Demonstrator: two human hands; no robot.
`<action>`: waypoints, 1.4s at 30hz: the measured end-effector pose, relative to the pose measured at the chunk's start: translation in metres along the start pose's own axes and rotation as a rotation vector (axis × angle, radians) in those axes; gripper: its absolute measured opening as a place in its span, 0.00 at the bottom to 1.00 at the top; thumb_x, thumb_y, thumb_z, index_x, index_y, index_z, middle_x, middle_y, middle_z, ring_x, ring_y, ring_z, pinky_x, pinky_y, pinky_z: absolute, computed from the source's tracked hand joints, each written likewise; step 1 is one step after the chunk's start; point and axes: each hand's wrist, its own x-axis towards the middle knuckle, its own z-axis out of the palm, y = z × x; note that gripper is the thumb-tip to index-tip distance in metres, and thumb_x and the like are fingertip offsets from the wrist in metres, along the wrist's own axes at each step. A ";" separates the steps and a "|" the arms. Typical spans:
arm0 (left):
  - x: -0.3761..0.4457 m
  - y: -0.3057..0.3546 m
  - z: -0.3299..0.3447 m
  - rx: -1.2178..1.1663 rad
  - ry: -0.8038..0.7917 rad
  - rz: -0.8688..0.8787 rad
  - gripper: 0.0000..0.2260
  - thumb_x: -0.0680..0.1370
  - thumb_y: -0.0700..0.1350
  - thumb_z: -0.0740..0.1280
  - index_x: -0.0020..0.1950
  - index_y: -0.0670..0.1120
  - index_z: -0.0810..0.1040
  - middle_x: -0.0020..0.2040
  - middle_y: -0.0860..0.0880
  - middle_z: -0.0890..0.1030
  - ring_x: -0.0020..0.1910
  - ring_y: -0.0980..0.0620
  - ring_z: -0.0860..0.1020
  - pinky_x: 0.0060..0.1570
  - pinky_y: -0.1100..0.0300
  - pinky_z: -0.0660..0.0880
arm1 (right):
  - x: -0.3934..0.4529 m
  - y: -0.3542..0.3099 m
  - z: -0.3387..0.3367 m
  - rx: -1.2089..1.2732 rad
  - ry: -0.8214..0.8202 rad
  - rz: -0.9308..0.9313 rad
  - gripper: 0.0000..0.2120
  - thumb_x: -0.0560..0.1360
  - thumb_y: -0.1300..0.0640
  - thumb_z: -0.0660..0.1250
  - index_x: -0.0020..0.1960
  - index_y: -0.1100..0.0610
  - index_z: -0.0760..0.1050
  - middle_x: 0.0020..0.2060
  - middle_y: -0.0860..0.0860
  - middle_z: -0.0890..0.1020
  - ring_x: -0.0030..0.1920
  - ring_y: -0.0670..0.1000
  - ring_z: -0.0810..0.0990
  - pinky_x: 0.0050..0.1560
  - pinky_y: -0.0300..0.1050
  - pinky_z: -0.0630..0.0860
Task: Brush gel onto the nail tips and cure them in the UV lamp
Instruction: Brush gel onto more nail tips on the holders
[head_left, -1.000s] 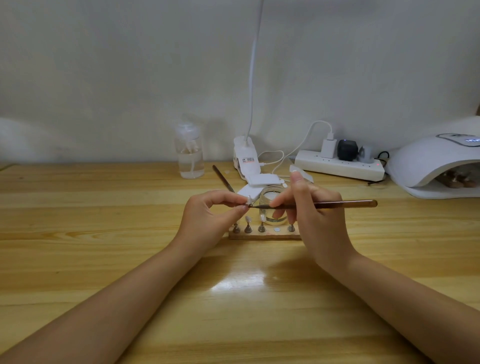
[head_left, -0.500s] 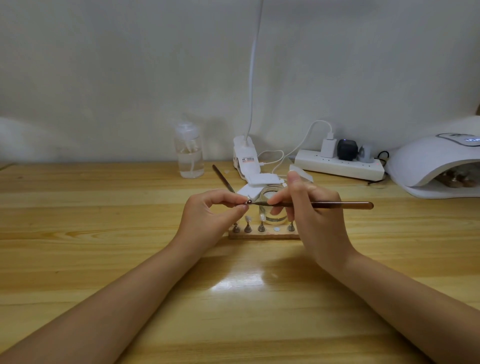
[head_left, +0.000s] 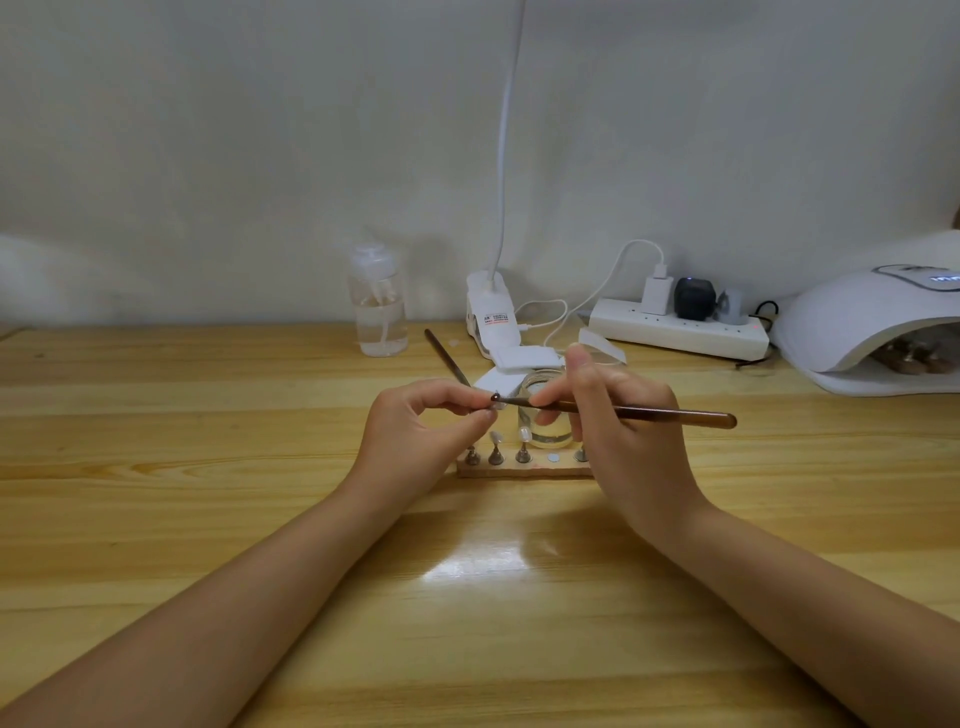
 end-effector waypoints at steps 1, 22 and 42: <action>0.000 0.000 0.000 0.001 0.000 0.000 0.11 0.69 0.36 0.72 0.36 0.54 0.81 0.35 0.55 0.82 0.40 0.62 0.78 0.40 0.73 0.72 | 0.000 0.000 0.000 0.011 0.006 0.011 0.20 0.73 0.50 0.58 0.34 0.61 0.80 0.25 0.48 0.79 0.26 0.38 0.76 0.31 0.27 0.68; -0.001 0.001 -0.001 0.007 -0.003 -0.015 0.09 0.69 0.37 0.73 0.37 0.53 0.82 0.38 0.53 0.82 0.42 0.60 0.79 0.42 0.74 0.71 | 0.000 -0.001 -0.002 0.013 0.037 0.034 0.21 0.74 0.48 0.56 0.30 0.56 0.79 0.23 0.50 0.79 0.26 0.41 0.76 0.33 0.29 0.69; 0.000 0.001 0.000 0.001 -0.023 0.005 0.08 0.69 0.38 0.73 0.38 0.51 0.81 0.38 0.54 0.82 0.42 0.62 0.79 0.43 0.76 0.70 | -0.002 -0.002 -0.003 0.058 0.072 0.039 0.22 0.75 0.49 0.55 0.31 0.59 0.79 0.22 0.50 0.78 0.25 0.41 0.74 0.33 0.28 0.68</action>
